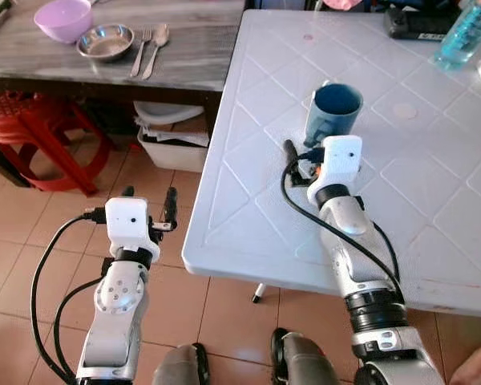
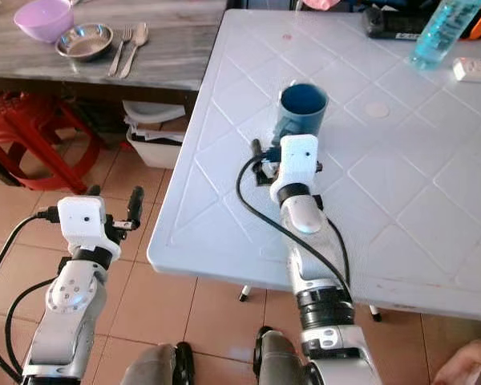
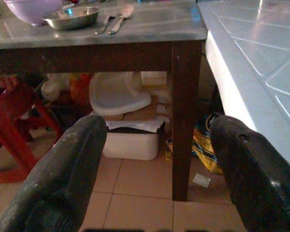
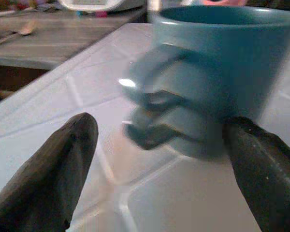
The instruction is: Setting the table
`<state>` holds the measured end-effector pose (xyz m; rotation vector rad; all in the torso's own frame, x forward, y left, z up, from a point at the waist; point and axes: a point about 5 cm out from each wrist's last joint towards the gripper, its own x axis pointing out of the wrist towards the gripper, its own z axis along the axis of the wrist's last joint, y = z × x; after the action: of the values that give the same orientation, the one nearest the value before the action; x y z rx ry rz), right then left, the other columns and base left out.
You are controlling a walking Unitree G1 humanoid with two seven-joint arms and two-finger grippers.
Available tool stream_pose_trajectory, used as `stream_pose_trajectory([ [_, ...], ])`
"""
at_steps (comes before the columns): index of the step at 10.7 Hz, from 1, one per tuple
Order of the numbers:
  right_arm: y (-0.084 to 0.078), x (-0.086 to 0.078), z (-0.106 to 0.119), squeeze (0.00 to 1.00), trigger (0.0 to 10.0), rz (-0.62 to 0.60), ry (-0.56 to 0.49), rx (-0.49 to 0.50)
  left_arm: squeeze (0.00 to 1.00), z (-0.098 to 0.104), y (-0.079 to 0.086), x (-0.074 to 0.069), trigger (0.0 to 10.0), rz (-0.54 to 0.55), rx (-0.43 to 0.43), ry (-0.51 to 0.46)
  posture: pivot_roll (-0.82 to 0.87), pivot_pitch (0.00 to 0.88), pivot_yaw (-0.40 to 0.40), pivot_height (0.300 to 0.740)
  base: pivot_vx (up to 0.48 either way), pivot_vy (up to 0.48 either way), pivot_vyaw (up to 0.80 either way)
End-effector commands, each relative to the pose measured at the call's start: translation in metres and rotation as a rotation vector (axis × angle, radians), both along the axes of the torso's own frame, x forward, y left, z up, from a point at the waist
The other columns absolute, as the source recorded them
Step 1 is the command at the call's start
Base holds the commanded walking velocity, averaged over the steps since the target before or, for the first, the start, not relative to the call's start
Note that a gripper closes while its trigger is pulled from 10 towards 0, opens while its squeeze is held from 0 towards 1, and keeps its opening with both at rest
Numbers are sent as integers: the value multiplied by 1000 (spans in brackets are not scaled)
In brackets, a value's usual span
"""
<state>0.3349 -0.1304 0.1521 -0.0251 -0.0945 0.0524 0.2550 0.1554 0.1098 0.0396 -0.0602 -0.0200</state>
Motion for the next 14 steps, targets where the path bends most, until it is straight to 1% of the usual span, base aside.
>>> stream_pose_trajectory([
  [1, -9, -2, 3, 0, 10000, -43, -9, -2, 0, 1, 4, -3, 10000, 12, 5, 2, -10, 230, 63, 740, 0, 0, 0],
  [2, -17, -2, 5, 0, 10000, -76, -16, -8, 0, 1, 4, -3, 10000, 12, 4, 3, -13, 230, 65, 740, 0, 0, 0],
  [3, -32, -3, 5, 0, 10000, -139, -21, -26, 0, 2, 4, -3, 10000, 9, 3, 3, -14, 230, 66, 740, 0, 0, 0],
  [4, -39, -3, 6, 0, 10000, -164, -24, -33, 0, 2, 5, -2, 10000, 7, 4, 3, -13, 230, 70, 740, 0, 0, 0],
  [5, -43, -3, 6, 0, 10000, -174, -25, -36, 0, 2, 5, -2, 10000, 6, 5, 3, -12, 230, 69, 740, 0, 0, 0],
  [7, -39, 0, 6, 0, 10000, -167, -20, -33, 0, 2, 6, -2, 10000, 7, 10, 6, -5, 230, 72, 740, 0, 0, 0],
  [10, -26, 13, 10, 0, 10000, -76, -7, -43, 0, 2, 6, -2, 10000, 9, 18, 12, 0, 232, 75, 740, 0, 0, 0],
  [11, -24, 16, 11, 0, 4627, -49, 5, -47, 0, 2, 7, -2, 10000, 12, 19, 13, 3, 231, 71, 740, 0, 0, 0],
  [12, -22, 19, 12, 0, 0, -25, 6, -50, 0, 1, 6, -2, 10000, 15, 19, 14, 4, 228, 70, 740, 0, 0, 0],
  [14, -22, 22, 13, 0, 0, -18, 6, -48, 0, 1, 6, -1, 10000, 17, 19, 14, 3, 227, 67, 740, 0, 0, 0],
])
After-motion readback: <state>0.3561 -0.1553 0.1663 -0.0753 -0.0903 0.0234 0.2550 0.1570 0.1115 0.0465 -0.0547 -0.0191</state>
